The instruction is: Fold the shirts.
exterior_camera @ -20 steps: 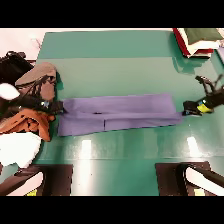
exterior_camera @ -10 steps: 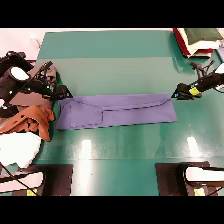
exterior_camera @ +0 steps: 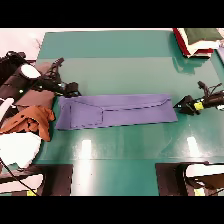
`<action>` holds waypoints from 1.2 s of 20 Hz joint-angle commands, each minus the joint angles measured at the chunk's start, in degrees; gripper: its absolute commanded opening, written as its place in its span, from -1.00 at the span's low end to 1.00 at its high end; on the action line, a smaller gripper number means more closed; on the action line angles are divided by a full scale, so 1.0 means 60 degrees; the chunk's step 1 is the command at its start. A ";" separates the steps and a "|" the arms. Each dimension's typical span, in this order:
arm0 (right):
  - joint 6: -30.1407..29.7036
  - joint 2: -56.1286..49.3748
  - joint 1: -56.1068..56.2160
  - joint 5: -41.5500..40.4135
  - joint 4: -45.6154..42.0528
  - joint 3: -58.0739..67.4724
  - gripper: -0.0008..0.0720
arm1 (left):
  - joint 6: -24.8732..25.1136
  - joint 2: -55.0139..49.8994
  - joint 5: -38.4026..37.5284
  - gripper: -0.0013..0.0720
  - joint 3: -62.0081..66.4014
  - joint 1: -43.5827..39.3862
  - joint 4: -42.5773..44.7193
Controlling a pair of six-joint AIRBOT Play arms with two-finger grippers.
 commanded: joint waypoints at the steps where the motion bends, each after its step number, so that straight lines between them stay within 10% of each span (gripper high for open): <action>1: -0.0637 -0.0466 0.0441 -0.0656 0.1290 -0.0441 0.06 | -0.0466 -0.0222 0.1191 -0.90 0.0029 -0.1290 -0.0047; 6: -0.0630 -0.0251 0.1545 0.0040 0.1217 0.0809 -0.93 | -0.0714 -0.1665 0.1494 -0.90 0.0645 -0.2718 -0.0058; 24: 0.2098 0.3235 0.6502 -0.0047 0.1555 0.5315 -0.93 | -0.1184 -0.4732 0.2215 -0.90 0.3228 -0.3821 -0.1060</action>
